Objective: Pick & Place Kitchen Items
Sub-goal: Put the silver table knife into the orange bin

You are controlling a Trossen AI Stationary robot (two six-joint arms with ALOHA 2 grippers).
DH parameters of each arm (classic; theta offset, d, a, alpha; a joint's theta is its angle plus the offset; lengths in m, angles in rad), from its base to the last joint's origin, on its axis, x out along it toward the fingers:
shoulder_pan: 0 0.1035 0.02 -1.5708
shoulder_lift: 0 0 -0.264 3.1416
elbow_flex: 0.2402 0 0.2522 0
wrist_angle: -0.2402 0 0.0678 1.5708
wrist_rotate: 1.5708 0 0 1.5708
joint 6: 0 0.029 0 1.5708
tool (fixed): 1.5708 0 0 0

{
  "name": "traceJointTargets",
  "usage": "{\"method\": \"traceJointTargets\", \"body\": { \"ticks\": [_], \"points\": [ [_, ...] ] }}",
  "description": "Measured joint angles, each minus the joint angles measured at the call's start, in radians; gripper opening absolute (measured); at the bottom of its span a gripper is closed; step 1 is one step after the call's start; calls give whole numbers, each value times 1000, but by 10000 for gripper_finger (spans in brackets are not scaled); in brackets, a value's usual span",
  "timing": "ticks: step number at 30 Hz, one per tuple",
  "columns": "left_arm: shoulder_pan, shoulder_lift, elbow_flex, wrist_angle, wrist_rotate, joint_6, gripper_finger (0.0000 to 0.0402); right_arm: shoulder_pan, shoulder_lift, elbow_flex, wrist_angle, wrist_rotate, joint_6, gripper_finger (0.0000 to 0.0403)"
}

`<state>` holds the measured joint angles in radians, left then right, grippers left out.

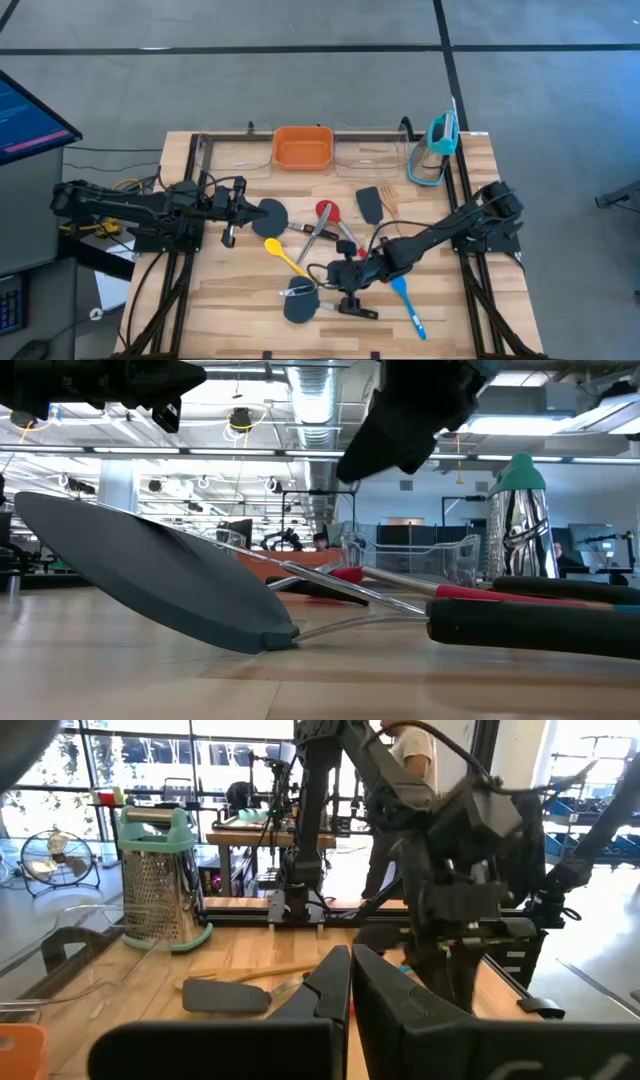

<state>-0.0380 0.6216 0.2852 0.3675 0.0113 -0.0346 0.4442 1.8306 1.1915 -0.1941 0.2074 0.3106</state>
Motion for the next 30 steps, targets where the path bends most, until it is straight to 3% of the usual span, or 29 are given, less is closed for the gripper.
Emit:
{"method": "traceJointTargets", "body": {
  "ticks": [8,12,18,30],
  "points": [
    [0,0,0,0,0,0,2,-1,40,0,-3,1,-25,194],
    [0,0,0,0,1,0,2,-6,40,0,-4,0,-23,232],
    [0,0,0,0,1,0,2,-9,45,0,-1,2,-18,227],
    [0,9,-2,2,3,-1,2,-9,172,-2,48,2,11,204]
  ]
}}
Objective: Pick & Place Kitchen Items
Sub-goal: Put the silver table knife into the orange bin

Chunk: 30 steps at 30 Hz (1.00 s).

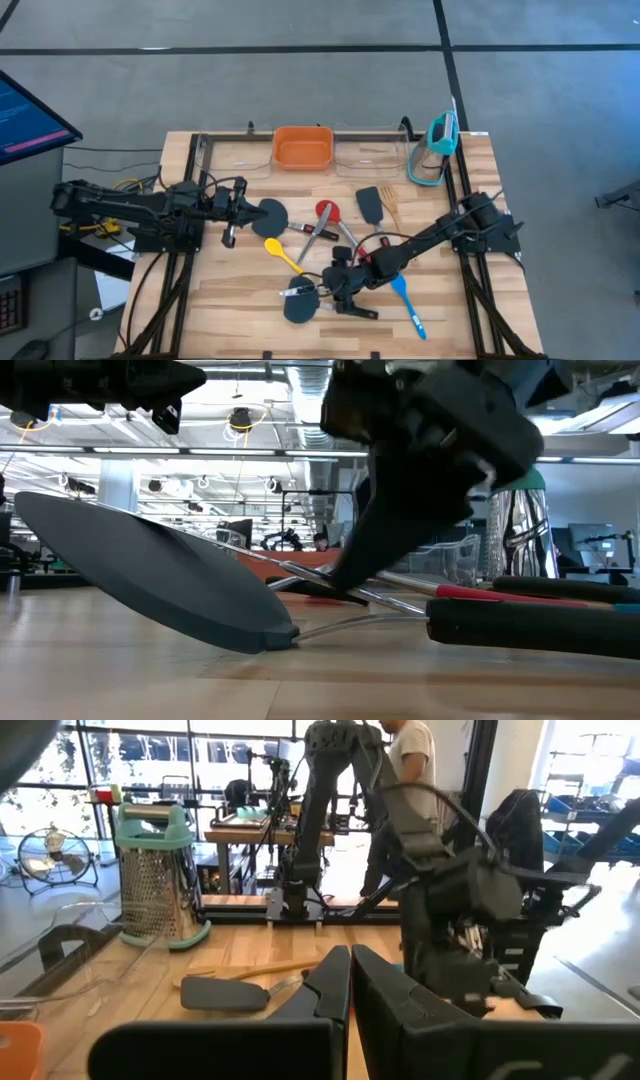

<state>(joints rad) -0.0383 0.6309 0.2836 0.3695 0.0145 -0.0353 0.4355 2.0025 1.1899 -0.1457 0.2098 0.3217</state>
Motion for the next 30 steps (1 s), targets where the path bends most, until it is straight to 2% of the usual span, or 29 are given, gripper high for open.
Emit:
{"method": "traceJointTargets", "body": {
  "ticks": [7,11,25,30],
  "points": [
    [0,12,0,-2,-1,0,2,-7,33,2,22,-1,2,203],
    [0,12,0,-3,-3,0,2,-13,45,2,23,1,6,187],
    [0,12,0,-3,-3,0,2,-26,39,6,7,0,20,36],
    [0,12,0,-3,-3,0,2,-26,39,53,-70,-3,13,34]
  ]
}}
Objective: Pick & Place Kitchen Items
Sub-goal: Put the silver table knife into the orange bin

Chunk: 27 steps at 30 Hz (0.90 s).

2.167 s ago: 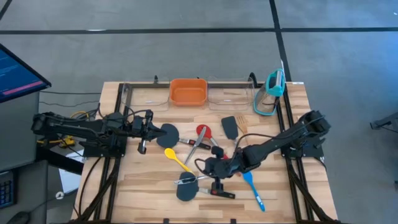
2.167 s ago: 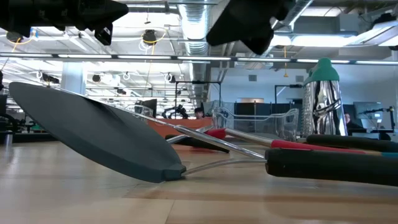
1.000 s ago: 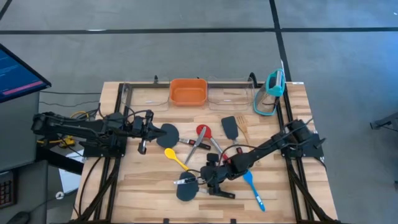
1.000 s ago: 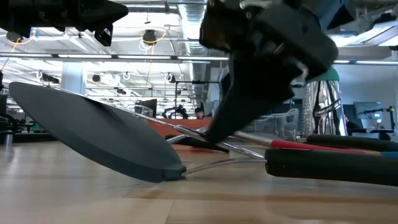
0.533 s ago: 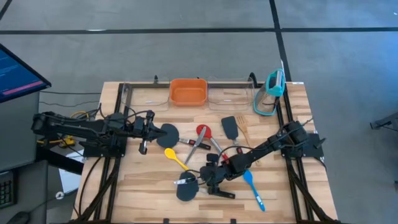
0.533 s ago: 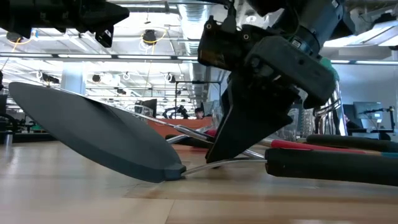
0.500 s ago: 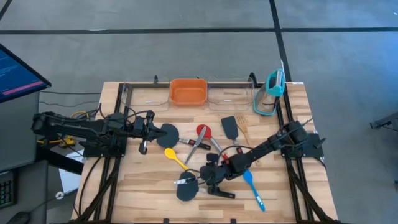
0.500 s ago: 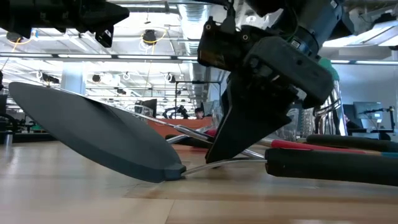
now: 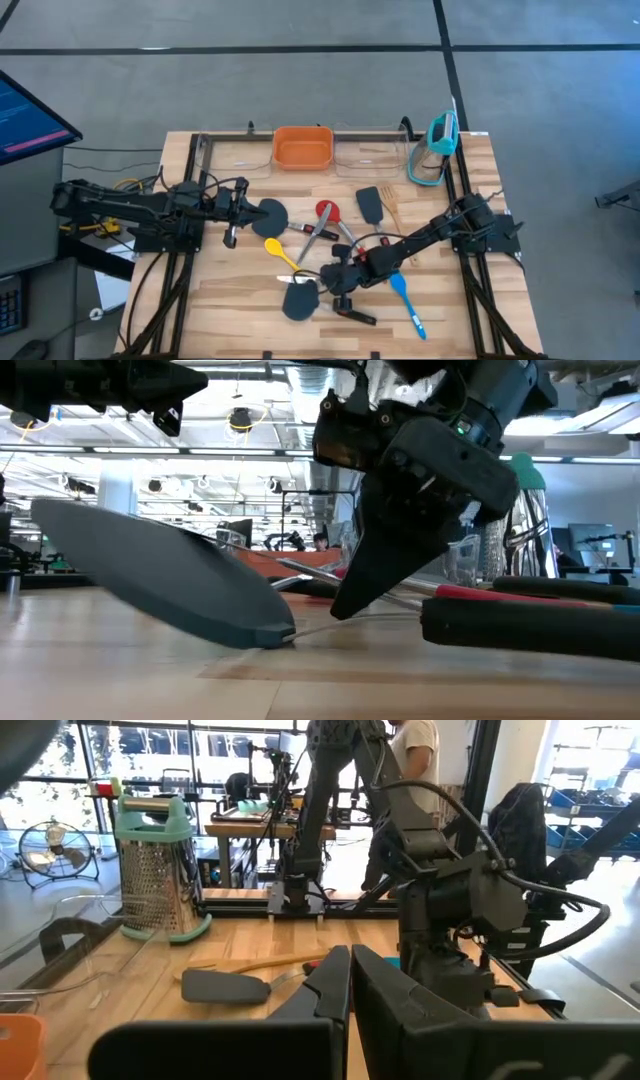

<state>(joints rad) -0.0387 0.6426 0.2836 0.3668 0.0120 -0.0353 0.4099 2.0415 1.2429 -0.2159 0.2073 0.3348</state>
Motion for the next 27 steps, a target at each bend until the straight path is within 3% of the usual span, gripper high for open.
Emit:
{"method": "traceJointTargets", "body": {
  "ticks": [6,11,20,27],
  "points": [
    [0,0,0,0,0,0,2,1,-5,78,-94,0,-52,34],
    [0,0,0,0,1,0,2,-6,-84,96,-164,22,-96,34],
    [0,-6,1,2,3,0,2,-12,-313,94,-215,247,-155,34],
    [0,-6,1,-1,43,0,2,-11,-408,94,-260,406,-162,34]
  ]
}}
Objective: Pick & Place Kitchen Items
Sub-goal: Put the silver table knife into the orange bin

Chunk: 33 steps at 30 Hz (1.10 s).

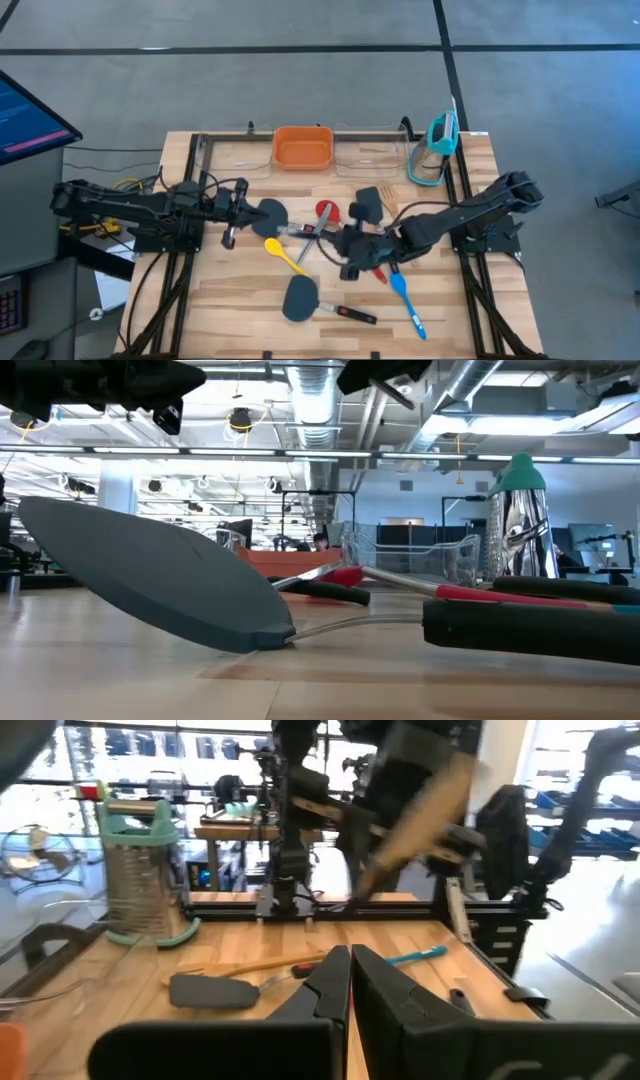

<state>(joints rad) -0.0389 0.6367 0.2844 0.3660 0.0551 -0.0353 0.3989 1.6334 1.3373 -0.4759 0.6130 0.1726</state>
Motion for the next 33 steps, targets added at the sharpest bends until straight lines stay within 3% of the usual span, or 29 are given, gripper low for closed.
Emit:
{"method": "traceJointTargets", "body": {
  "ticks": [8,18,24,29,33],
  "points": [
    [-1,0,0,-3,75,0,2,-3,-10,0,2,44,3,34],
    [-10,25,0,-3,34,30,2,-105,-11,0,58,133,-65,34],
    [-8,63,0,-3,-89,83,2,-291,13,-2,122,-96,-158,34],
    [-8,91,-1,1,-93,133,2,-390,31,-3,192,-126,-259,34],
    [2,101,-3,4,-151,158,2,-482,34,1,257,-249,-311,34]
  ]
}}
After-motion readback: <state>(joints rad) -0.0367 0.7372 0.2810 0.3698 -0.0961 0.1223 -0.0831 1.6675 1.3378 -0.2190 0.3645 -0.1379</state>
